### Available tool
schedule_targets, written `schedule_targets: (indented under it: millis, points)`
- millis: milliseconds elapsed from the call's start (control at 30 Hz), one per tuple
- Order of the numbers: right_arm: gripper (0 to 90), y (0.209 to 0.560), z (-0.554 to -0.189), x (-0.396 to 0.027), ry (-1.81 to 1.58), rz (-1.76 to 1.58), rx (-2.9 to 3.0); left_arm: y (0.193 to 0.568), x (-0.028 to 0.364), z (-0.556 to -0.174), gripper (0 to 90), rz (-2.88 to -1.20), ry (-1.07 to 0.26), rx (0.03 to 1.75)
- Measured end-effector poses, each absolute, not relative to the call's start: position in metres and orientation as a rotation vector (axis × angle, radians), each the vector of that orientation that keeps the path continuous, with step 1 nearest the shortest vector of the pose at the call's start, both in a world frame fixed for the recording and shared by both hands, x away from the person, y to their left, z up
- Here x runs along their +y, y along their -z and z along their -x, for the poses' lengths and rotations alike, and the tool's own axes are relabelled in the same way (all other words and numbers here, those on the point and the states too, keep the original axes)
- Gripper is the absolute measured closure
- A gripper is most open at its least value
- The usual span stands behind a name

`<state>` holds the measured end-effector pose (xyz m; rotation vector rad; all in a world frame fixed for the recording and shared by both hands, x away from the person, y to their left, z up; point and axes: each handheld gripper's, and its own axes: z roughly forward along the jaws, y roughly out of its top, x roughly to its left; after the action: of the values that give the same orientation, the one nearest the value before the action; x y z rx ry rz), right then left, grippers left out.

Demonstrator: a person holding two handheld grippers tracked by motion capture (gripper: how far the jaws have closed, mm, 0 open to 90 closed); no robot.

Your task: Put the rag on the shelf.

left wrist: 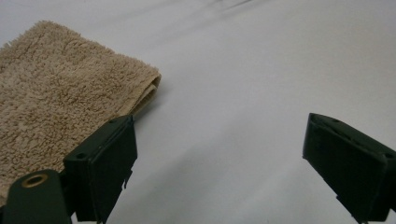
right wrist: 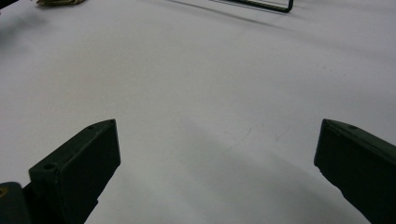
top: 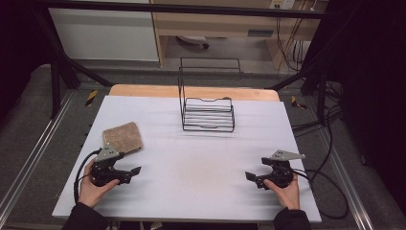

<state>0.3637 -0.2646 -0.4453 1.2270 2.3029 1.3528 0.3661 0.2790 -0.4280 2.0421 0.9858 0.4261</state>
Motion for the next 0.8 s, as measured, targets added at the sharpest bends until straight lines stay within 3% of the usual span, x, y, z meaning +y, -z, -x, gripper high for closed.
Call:
schedule_targets:
  millis: [467, 800]
  points:
    - [0.8, 0.446, -0.364, -0.265, -1.337, -1.226, 2.301, 0.415, 0.266, -0.379, 11.8, -2.065, -0.449, 0.990]
    - [0.8, 0.446, -0.364, -0.265, -1.332, -1.226, 2.302, 0.407, 0.258, -0.403, 17.9, -2.081, -0.478, 1.039]
